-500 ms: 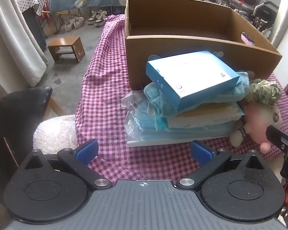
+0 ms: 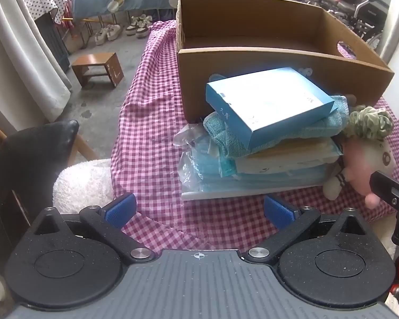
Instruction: Organize soft objects
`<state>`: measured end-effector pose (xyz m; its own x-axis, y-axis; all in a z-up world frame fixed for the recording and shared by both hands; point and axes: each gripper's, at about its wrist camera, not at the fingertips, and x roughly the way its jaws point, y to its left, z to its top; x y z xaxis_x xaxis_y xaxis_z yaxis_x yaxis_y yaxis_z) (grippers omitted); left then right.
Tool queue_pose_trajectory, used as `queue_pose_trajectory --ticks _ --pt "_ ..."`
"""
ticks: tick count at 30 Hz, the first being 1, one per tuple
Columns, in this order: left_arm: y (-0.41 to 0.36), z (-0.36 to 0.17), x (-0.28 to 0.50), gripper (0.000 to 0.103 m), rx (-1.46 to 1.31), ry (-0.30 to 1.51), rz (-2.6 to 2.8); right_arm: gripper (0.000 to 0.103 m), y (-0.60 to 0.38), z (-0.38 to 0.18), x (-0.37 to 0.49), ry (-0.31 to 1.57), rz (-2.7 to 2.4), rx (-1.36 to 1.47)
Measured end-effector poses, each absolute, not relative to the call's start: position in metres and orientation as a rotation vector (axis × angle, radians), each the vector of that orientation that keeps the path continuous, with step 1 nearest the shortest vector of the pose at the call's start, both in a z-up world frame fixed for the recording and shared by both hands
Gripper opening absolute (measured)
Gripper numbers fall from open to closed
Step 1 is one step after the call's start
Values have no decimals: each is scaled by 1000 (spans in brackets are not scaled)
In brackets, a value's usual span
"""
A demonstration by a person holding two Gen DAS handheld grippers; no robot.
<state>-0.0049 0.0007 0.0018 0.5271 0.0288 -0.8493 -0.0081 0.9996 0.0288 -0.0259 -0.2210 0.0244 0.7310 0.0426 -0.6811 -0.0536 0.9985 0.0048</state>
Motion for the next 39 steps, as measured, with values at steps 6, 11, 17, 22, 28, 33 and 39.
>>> queue_pose_trajectory --ticks 6,11,17,22,28,33,39 --pt "0 3 -6 103 34 1015 29 103 -223 24 -25 756 48 -12" --pt "0 3 -5 103 36 1016 30 103 -223 24 -25 758 48 -12" --pt "0 4 -6 103 40 1015 31 103 -222 26 -25 755 51 -17" --pt "-1 5 -6 103 41 1013 34 103 -222 26 -24 754 53 -17" --pt "0 6 -7 103 49 1009 37 103 -221 26 -24 752 57 -16" --pt "-2 6 -7 103 52 1009 40 103 -222 26 -24 751 59 -13" --pt "-3 5 -6 103 59 1013 41 103 -222 26 -25 751 62 -12"
